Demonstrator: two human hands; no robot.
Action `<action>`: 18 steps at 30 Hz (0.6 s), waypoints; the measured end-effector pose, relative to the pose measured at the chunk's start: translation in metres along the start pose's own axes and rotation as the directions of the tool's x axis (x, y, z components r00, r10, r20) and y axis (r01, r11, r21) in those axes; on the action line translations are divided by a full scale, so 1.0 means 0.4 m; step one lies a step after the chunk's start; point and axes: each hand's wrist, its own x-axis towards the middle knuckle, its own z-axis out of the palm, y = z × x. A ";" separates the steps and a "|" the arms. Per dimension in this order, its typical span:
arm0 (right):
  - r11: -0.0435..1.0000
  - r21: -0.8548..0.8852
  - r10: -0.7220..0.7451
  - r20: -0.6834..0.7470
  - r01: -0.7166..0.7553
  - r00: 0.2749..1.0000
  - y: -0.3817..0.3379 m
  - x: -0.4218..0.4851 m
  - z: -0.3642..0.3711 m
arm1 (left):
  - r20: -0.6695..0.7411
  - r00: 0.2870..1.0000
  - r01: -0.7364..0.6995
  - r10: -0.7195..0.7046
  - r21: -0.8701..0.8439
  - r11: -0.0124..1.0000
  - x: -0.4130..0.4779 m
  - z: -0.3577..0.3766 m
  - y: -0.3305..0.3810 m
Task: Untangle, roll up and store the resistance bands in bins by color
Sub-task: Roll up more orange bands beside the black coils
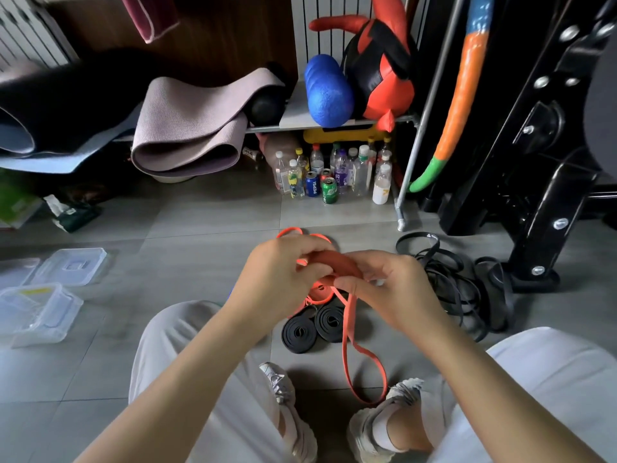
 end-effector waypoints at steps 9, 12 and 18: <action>0.957 0.264 0.112 0.057 -0.124 0.992 -0.010 -0.002 -0.003 | -0.093 0.977 0.096 -0.193 -0.613 0.784 -0.021 0.022 -0.017; 0.945 0.312 0.090 0.044 -0.099 0.995 -0.019 -0.005 0.005 | -0.023 0.947 0.170 -0.322 -0.812 0.559 -0.034 0.053 -0.029; 0.961 0.269 0.089 -0.070 -0.067 0.994 -0.014 -0.007 0.006 | 0.045 0.953 0.223 -0.299 -0.772 0.595 -0.035 0.053 -0.021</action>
